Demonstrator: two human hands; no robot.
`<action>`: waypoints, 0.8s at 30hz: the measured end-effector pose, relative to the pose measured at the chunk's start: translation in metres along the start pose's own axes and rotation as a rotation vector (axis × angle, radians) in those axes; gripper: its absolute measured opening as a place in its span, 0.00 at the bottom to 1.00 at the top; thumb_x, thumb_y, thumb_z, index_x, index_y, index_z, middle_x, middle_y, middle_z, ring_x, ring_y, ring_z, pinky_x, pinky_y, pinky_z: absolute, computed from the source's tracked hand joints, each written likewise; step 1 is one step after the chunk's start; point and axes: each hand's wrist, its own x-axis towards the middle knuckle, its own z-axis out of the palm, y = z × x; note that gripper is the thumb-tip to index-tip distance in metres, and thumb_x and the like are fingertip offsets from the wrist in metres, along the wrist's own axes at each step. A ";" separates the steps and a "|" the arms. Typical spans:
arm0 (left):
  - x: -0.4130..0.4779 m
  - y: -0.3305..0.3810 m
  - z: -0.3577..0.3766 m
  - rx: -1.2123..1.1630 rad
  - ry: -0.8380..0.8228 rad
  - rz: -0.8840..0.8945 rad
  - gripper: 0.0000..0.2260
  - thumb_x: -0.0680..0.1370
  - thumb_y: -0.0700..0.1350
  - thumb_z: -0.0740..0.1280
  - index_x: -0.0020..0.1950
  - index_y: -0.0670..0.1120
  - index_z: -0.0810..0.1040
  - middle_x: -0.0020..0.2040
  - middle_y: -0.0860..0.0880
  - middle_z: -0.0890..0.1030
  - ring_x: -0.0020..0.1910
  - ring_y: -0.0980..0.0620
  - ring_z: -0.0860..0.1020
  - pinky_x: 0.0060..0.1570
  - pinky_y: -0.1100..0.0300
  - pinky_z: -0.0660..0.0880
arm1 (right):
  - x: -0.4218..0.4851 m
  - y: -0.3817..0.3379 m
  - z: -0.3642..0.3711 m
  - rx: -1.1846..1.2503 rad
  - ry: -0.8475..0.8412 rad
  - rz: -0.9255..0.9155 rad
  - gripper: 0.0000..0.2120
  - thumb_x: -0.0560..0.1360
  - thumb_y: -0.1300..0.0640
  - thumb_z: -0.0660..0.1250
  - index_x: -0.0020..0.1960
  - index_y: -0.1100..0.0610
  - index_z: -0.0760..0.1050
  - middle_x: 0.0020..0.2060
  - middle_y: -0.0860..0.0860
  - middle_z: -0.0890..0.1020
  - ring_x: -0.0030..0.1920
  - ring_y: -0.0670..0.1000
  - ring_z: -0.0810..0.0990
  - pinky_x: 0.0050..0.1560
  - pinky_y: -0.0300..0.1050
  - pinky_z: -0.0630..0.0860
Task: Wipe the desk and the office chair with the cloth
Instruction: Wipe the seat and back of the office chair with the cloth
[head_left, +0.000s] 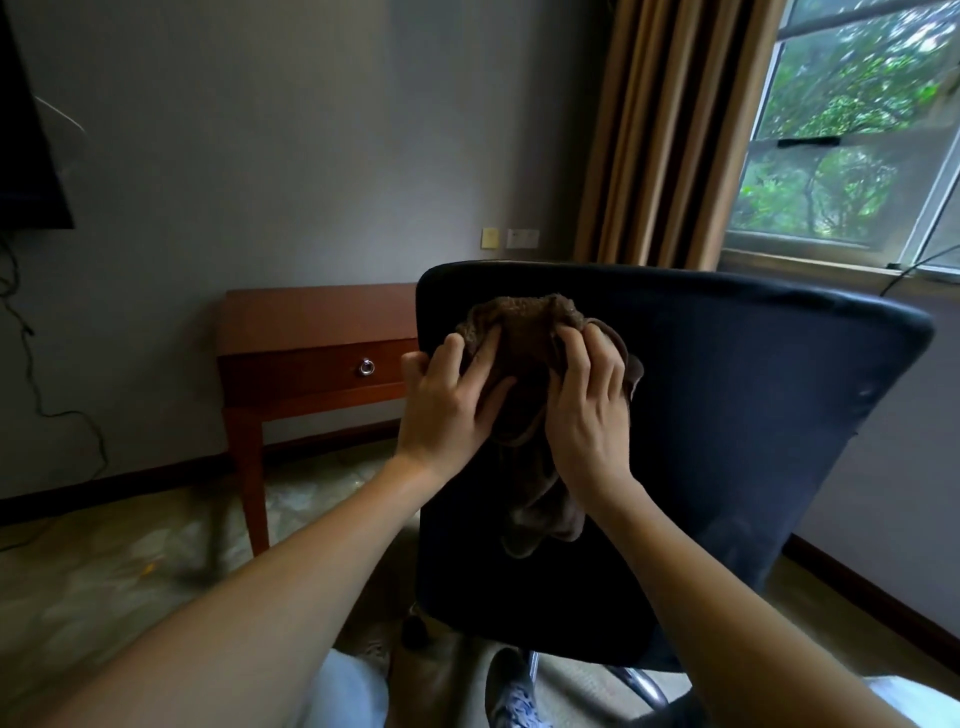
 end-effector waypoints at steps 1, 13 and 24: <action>-0.001 0.002 0.002 -0.007 -0.004 0.006 0.23 0.81 0.51 0.67 0.73 0.43 0.71 0.57 0.39 0.76 0.53 0.43 0.74 0.51 0.49 0.66 | -0.003 0.004 -0.001 -0.014 0.006 -0.005 0.24 0.82 0.61 0.62 0.75 0.59 0.60 0.71 0.58 0.63 0.70 0.59 0.66 0.63 0.55 0.75; -0.007 0.038 0.015 -0.056 -0.008 0.044 0.21 0.82 0.51 0.67 0.72 0.44 0.75 0.53 0.41 0.77 0.50 0.44 0.75 0.47 0.48 0.69 | -0.025 0.027 -0.014 0.011 0.031 0.134 0.25 0.81 0.63 0.63 0.75 0.58 0.58 0.72 0.56 0.61 0.72 0.57 0.63 0.68 0.42 0.64; -0.071 0.049 0.037 -0.062 -0.110 0.081 0.19 0.81 0.52 0.68 0.69 0.45 0.78 0.49 0.43 0.78 0.44 0.43 0.78 0.44 0.50 0.70 | -0.105 0.047 0.000 -0.039 -0.049 0.181 0.29 0.78 0.66 0.70 0.74 0.60 0.60 0.69 0.59 0.64 0.68 0.60 0.66 0.74 0.42 0.58</action>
